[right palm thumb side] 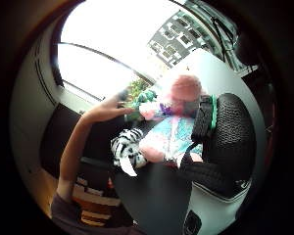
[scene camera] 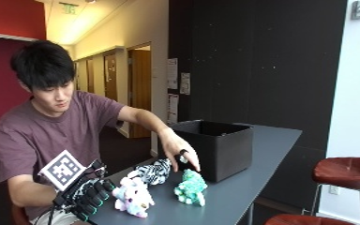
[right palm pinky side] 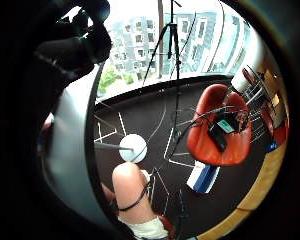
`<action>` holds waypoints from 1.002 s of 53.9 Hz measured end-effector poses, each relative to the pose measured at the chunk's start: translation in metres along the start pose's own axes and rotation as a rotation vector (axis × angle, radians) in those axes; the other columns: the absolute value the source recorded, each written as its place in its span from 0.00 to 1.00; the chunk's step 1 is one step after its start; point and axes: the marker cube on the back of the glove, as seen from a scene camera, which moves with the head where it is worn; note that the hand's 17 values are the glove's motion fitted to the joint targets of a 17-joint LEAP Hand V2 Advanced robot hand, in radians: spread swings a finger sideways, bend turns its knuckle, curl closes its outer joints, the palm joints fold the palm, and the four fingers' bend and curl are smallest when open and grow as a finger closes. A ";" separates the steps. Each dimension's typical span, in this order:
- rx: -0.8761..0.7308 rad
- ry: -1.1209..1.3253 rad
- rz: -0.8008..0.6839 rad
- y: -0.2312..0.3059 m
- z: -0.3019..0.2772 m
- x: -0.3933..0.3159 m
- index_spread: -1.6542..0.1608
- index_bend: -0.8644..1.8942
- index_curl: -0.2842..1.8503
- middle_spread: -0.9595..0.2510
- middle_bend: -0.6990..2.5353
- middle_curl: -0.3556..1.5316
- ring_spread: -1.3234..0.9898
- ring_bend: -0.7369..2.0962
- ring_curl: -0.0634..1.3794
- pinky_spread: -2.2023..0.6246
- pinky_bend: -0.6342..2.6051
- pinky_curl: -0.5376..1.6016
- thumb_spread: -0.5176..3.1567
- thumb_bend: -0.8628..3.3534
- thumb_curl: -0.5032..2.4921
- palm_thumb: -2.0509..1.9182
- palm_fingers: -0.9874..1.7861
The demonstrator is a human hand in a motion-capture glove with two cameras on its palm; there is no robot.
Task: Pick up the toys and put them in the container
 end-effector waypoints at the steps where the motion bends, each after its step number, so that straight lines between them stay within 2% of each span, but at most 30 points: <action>1: -0.001 0.002 -0.007 -0.001 0.000 0.001 0.84 0.38 0.44 0.78 0.28 0.49 0.49 0.51 0.31 0.76 0.45 0.41 0.59 0.37 0.27 0.50 0.44; 6: -0.013 0.014 0.055 -0.003 -0.001 -0.002 0.84 0.38 0.44 0.78 0.28 0.49 0.49 0.50 0.31 0.76 0.45 0.41 0.59 0.37 0.27 0.50 0.44; 11: -0.014 0.027 -0.020 0.000 0.000 0.001 0.84 0.38 0.44 0.79 0.28 0.49 0.49 0.50 0.31 0.76 0.45 0.41 0.59 0.37 0.27 0.50 0.44; 28: -0.028 0.029 -0.001 0.002 0.000 0.005 0.84 0.38 0.44 0.79 0.28 0.49 0.49 0.50 0.32 0.76 0.45 0.41 0.59 0.37 0.27 0.50 0.43; 38: -0.021 0.051 -0.109 -0.012 -0.011 0.010 0.84 0.39 0.45 0.79 0.28 0.49 0.49 0.50 0.32 0.76 0.45 0.41 0.59 0.37 0.27 0.50 0.43; 44: -0.166 0.300 -0.228 -0.040 -0.090 -0.014 0.84 0.38 0.45 0.78 0.28 0.50 0.49 0.49 0.32 0.76 0.45 0.41 0.58 0.37 0.27 0.50 0.42; 51: -0.501 0.483 -0.372 -0.071 -0.162 -0.055 0.83 0.37 0.44 0.77 0.29 0.50 0.49 0.50 0.33 0.76 0.45 0.41 0.58 0.36 0.26 0.50 0.42; 54: -0.572 0.494 -0.391 -0.078 -0.177 -0.070 0.82 0.38 0.44 0.76 0.29 0.50 0.49 0.50 0.33 0.76 0.45 0.41 0.58 0.35 0.26 0.50 0.42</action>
